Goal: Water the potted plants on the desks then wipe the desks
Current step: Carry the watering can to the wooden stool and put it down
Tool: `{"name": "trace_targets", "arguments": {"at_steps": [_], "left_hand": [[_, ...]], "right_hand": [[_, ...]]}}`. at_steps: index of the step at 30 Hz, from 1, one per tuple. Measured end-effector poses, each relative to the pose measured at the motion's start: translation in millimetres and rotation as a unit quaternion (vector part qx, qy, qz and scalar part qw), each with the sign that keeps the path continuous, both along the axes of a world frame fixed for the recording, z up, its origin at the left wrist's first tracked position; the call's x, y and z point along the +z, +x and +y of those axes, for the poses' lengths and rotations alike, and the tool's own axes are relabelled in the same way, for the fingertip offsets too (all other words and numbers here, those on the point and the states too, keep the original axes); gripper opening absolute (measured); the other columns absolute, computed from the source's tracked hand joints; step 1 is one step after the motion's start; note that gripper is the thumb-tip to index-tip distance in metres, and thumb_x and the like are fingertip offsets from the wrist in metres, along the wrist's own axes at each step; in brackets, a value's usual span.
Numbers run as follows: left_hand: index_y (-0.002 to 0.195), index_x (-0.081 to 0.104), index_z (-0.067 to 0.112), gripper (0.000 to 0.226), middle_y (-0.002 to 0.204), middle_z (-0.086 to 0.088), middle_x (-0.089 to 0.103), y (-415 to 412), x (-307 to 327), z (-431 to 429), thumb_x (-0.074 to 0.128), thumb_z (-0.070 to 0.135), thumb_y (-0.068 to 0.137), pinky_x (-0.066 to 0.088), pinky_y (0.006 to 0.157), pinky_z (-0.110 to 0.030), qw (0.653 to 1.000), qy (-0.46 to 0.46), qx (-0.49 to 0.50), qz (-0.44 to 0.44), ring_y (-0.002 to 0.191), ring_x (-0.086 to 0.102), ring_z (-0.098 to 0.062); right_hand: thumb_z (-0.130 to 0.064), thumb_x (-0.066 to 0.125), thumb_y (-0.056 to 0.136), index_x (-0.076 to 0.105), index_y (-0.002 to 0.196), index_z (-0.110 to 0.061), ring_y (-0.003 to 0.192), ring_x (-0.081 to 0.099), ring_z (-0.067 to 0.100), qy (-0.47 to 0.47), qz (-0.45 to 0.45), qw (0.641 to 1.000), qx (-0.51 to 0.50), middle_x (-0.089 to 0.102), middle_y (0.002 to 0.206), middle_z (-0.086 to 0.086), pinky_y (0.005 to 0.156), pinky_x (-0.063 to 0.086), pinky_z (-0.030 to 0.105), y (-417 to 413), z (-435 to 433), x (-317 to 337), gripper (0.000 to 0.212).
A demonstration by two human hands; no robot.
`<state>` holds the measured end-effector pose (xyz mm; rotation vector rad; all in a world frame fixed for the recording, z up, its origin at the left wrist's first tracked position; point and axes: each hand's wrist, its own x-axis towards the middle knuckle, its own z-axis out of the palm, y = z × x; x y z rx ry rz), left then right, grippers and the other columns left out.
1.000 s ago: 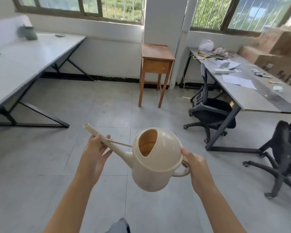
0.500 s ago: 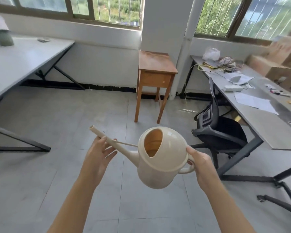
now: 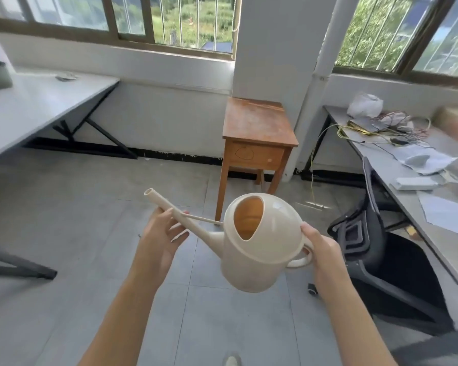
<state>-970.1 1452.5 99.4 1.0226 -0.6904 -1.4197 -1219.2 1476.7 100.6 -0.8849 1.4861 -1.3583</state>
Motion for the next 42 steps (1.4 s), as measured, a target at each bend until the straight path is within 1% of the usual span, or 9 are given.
{"name": "trace_targets", "arguments": {"at_steps": [2,4,16,21,27,33,36,39,42], "left_hand": [[0.083,0.052,0.024,0.020,0.091,-0.009,0.060,-15,4,-40,0.038,0.019,0.096,0.042,0.092,-0.038,1.000,0.005,0.011,0.001,0.088,0.056,-0.023],[0.083,0.053,0.024,0.020,0.091,-0.009,0.060,-30,8,-79,0.038,0.018,0.096,0.043,0.090,-0.038,1.000,0.007,0.022,0.003,0.087,0.057,-0.022],[0.088,0.055,0.029,0.020,0.094,-0.004,0.060,-63,-19,-290,0.038,0.021,0.096,0.044,0.083,-0.034,0.998,0.042,0.010,-0.034,0.091,0.058,-0.020],[0.115,0.052,0.030,0.025,0.096,0.000,0.059,-60,-30,-405,0.038,0.021,0.097,0.045,0.081,-0.031,0.997,0.060,-0.030,-0.041,0.092,0.060,-0.018],[0.111,0.053,0.032,0.024,0.096,-0.002,0.060,-65,-14,-533,0.038,0.021,0.097,0.044,0.090,-0.035,0.994,0.063,-0.075,-0.044,0.094,0.061,-0.021],[0.092,0.056,0.040,0.026,0.099,-0.001,0.062,-83,-12,-627,0.036,0.024,0.097,0.045,0.092,-0.035,0.990,0.044,-0.121,-0.059,0.100,0.061,-0.023],[0.098,0.055,0.037,0.021,0.105,-0.004,0.060,-96,-15,-673,0.038,0.025,0.097,0.046,0.087,-0.034,0.990,0.042,-0.124,-0.058,0.101,0.060,-0.024],[0.104,0.054,0.033,0.018,0.106,-0.009,0.058,-111,-18,-717,0.041,0.024,0.096,0.045,0.094,-0.040,0.991,0.040,-0.117,-0.043,0.097,0.061,-0.026],[0.099,0.055,0.033,0.019,0.098,-0.009,0.057,-133,-19,-759,0.042,0.021,0.096,0.044,0.096,-0.042,0.995,0.037,-0.090,-0.028,0.091,0.060,-0.027]], "right_hand": [[-0.018,0.053,0.087,0.065,0.064,-0.006,0.078,0.056,0.017,-0.009,-0.016,1.000,0.009,0.066,0.049,-0.009,0.044,0.045,0.012,-12,-40,7,0.029],[-0.016,0.052,0.088,0.065,0.064,-0.004,0.078,0.056,0.018,-0.014,-0.024,0.999,0.024,0.066,0.049,-0.008,0.039,0.044,0.011,-24,-80,16,0.030],[-0.022,0.052,0.088,0.068,0.069,-0.003,0.079,0.062,0.020,0.023,-0.030,0.999,0.028,0.071,0.056,-0.003,0.039,0.045,0.013,-60,-298,-4,0.032],[-0.020,0.052,0.088,0.067,0.064,-0.004,0.072,0.059,0.021,0.027,-0.011,1.000,-0.007,0.068,0.050,-0.003,0.039,0.045,0.013,-63,-399,-10,0.033],[-0.022,0.052,0.089,0.068,0.065,-0.009,0.057,0.062,0.004,0.043,0.002,0.998,-0.039,0.068,0.052,-0.007,0.040,0.045,0.012,-69,-507,-8,0.031],[-0.030,0.057,0.084,0.066,0.068,-0.009,0.047,0.063,0.013,0.061,0.001,0.996,-0.067,0.069,0.053,-0.005,0.049,0.047,0.024,-89,-607,-10,0.029],[-0.028,0.056,0.085,0.064,0.066,-0.009,0.043,0.062,0.009,0.057,-0.015,0.996,-0.063,0.067,0.048,-0.005,0.042,0.046,0.019,-102,-657,-8,0.028],[-0.027,0.054,0.087,0.062,0.064,-0.010,0.040,0.059,0.004,0.051,-0.026,0.997,-0.043,0.063,0.043,-0.007,0.035,0.042,0.016,-120,-705,-7,0.029],[-0.026,0.055,0.087,0.064,0.064,-0.011,0.046,0.060,0.003,0.043,-0.017,0.999,-0.020,0.064,0.045,-0.008,0.035,0.044,0.018,-143,-756,-10,0.029]]}}
